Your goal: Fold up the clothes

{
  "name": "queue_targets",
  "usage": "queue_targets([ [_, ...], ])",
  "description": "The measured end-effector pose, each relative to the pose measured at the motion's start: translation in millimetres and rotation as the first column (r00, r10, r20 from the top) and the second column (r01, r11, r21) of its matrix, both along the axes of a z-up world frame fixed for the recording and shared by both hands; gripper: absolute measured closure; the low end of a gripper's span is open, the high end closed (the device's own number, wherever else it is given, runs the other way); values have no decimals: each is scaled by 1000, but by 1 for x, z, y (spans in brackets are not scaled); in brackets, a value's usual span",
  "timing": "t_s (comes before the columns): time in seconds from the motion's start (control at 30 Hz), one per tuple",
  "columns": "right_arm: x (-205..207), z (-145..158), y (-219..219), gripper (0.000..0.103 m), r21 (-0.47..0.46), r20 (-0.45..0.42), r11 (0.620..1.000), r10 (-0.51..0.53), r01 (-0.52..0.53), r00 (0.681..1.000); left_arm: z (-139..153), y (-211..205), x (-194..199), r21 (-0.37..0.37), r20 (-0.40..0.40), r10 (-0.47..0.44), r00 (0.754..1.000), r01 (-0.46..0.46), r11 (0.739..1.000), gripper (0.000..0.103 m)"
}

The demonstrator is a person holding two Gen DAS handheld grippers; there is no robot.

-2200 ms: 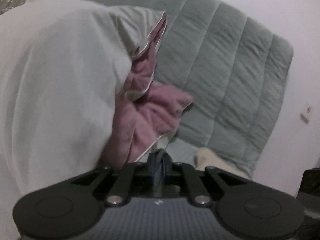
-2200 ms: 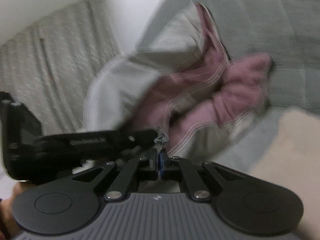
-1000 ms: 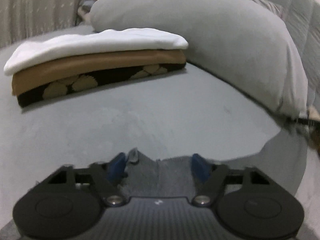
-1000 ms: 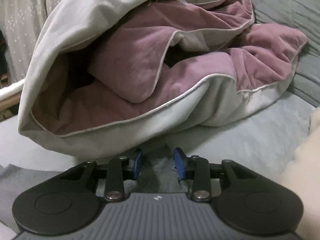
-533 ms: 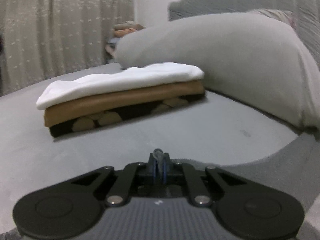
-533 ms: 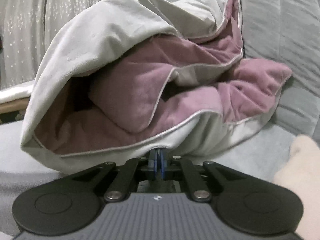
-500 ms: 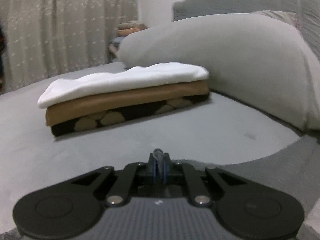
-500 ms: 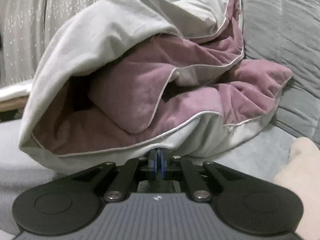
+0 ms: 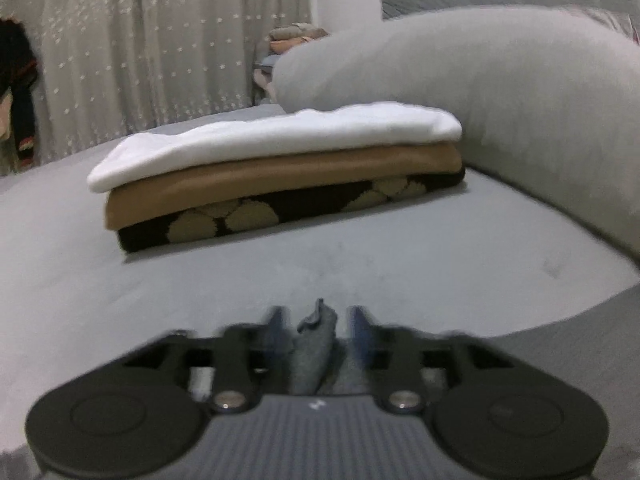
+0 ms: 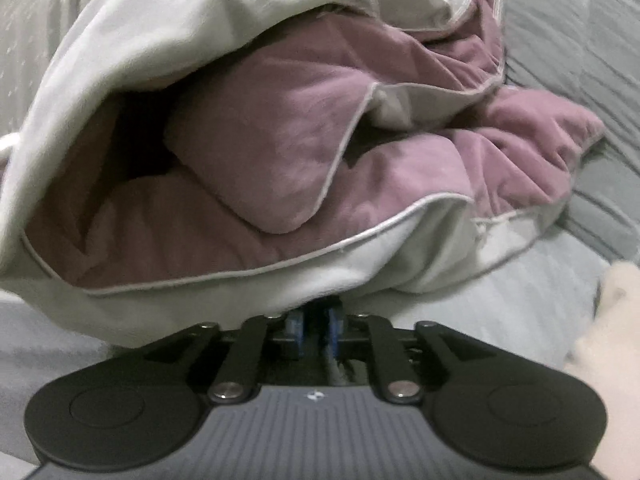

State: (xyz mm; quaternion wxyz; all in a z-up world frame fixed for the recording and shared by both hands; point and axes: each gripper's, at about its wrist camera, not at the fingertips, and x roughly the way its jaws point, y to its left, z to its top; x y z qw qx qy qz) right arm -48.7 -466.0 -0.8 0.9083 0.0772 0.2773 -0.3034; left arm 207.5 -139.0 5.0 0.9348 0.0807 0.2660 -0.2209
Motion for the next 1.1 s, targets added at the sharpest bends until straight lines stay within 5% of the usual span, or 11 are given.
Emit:
queue_targets([
  [0.07, -8, 7, 1, 71, 22, 13, 1000, -14, 14, 1000, 8, 10, -11, -39, -5, 15, 1000, -15, 999, 40],
  [0.23, -25, 22, 13, 62, 51, 30, 998, -26, 24, 999, 26, 41, -37, -109, -49, 61, 997, -66, 992, 24],
  [0.53, -36, 51, 56, 57, 132, 108, 991, 15, -30, 994, 47, 130, -79, -94, -60, 192, 980, -197, 976, 16],
  [0.83, -2, 76, 137, 52, 148, 130, 970, 176, -194, 976, 52, 224, -109, -104, -134, 360, 923, -374, 921, 7],
  [1.1, 40, 82, 229, 50, 182, 141, 899, 378, -399, 915, 35, 283, -134, -113, -139, 504, 852, -519, 847, 5],
])
